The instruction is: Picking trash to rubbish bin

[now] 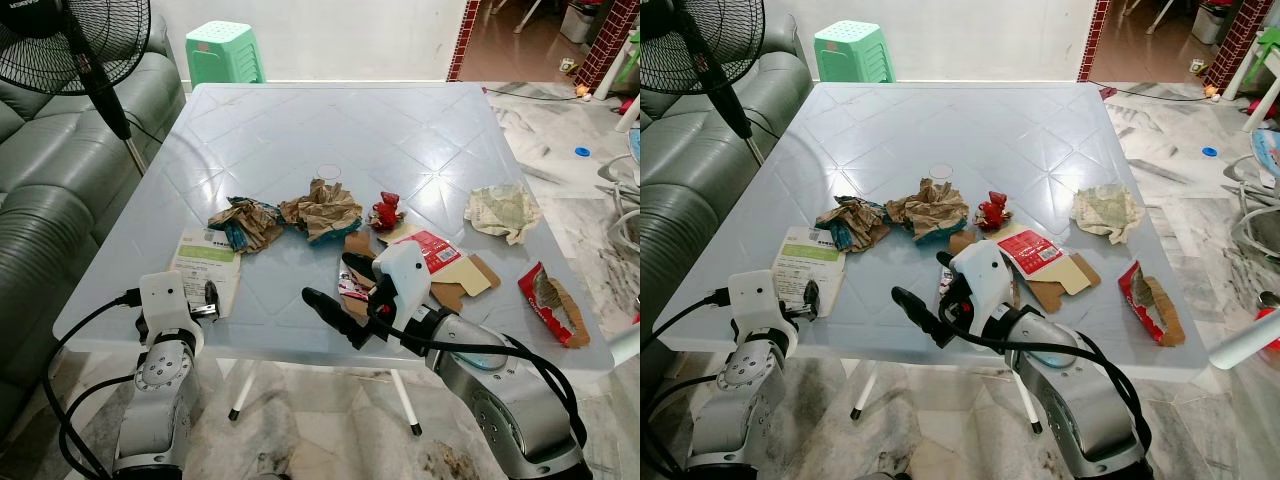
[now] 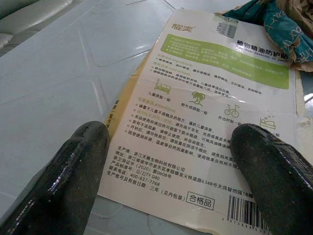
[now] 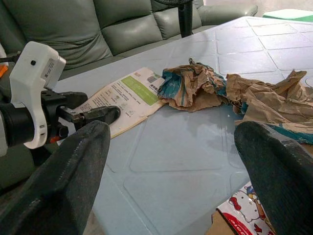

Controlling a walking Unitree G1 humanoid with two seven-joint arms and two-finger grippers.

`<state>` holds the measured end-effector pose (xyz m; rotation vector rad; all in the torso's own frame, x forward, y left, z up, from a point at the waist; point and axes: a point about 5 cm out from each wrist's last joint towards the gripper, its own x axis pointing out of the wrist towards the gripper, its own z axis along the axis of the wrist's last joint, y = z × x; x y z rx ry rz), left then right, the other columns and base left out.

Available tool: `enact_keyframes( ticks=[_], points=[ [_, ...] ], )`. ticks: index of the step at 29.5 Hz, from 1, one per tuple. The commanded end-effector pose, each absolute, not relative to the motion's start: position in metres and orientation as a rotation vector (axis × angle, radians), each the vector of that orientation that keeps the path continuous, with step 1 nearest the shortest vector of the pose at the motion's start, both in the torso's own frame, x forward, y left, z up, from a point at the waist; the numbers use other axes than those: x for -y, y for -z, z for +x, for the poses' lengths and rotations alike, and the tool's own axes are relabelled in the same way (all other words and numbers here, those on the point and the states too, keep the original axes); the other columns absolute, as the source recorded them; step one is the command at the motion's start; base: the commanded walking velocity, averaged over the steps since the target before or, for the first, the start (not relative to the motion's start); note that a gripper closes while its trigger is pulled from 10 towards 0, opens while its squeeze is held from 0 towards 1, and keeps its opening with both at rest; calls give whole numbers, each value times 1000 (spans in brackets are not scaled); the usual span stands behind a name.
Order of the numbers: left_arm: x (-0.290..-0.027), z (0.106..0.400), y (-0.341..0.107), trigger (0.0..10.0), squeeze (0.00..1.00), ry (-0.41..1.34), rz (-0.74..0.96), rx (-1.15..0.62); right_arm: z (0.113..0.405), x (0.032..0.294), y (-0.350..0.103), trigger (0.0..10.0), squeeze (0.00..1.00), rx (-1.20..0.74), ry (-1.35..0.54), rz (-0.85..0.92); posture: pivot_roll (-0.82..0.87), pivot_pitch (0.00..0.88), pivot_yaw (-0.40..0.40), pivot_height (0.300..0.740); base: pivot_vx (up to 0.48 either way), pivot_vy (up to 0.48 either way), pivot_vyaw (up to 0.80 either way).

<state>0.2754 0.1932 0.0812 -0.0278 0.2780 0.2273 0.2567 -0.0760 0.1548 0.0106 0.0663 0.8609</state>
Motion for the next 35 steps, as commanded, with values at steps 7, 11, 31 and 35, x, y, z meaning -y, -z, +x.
enact_keyframes(
  ticks=[7, 11, 31, 35],
  points=[
    [-189, 270, -70, 10000, 0, -214, -21, -342, 254, 74, -159, 10000, 0, -54, -877, 9, -64, 78, 10, 740, 0, 0, 0],
    [-189, 269, -70, 10000, 0, -213, -19, -344, 254, 74, -159, 10000, 0, -55, -879, 10, -65, 80, 10, 740, 0, 0, 0],
    [-188, 269, -71, 10000, 0, -212, -17, -347, 254, 74, -159, 10000, 0, -56, -881, 12, -65, 79, 10, 740, 0, 0, 0],
    [-188, 269, -71, 10000, 0, -212, -18, -347, 254, 74, -159, 10000, 0, -55, -882, 11, -64, 80, 10, 740, 0, 0, 0]
  ],
)
